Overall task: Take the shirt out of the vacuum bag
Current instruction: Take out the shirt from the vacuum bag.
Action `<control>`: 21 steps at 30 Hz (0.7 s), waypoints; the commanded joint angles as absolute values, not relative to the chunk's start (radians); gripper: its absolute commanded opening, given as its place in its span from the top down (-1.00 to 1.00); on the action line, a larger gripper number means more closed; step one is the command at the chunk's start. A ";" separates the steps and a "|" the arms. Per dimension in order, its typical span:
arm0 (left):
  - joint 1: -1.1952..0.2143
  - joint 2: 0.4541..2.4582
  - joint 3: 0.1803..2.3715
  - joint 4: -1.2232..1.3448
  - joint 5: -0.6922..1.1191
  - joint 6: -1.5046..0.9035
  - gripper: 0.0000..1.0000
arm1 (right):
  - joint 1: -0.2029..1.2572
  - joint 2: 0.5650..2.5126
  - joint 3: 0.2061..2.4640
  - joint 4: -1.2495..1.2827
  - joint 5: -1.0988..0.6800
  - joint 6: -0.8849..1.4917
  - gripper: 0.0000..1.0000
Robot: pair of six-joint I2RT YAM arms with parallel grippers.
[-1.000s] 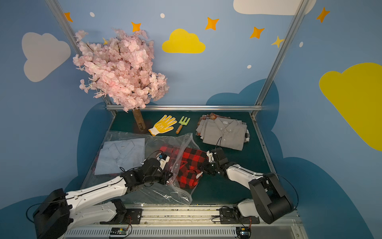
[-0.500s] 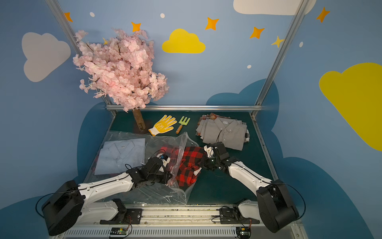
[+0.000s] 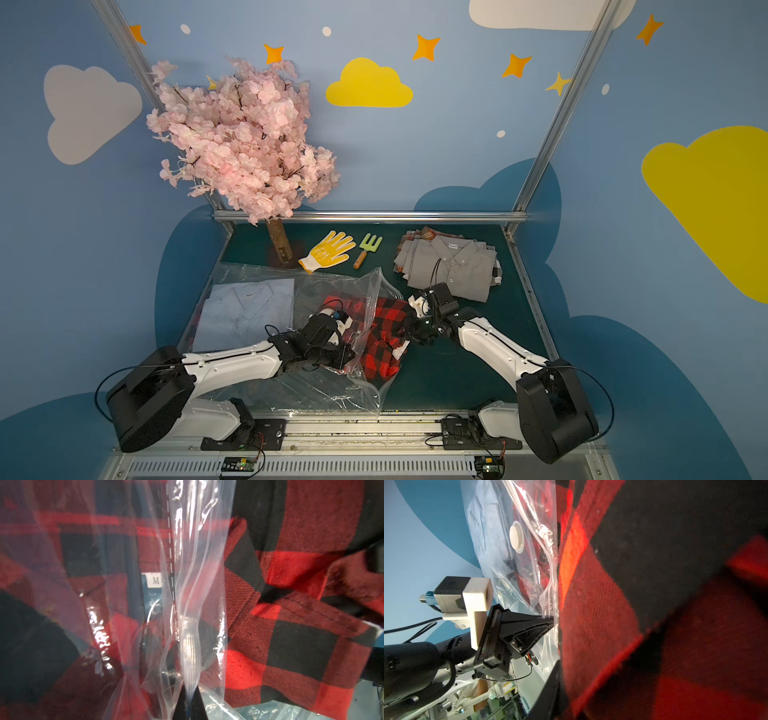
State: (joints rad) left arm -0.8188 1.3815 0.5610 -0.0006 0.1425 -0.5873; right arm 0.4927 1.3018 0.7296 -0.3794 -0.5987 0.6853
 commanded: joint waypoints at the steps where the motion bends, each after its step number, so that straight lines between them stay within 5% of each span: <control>1: -0.821 1.404 0.588 0.003 0.153 -0.577 0.93 | 0.497 1.296 0.761 -0.476 -0.632 0.641 0.25; 21: -0.836 1.480 0.609 0.031 0.163 -0.580 0.94 | 0.520 1.362 0.677 -0.409 -0.589 0.662 0.03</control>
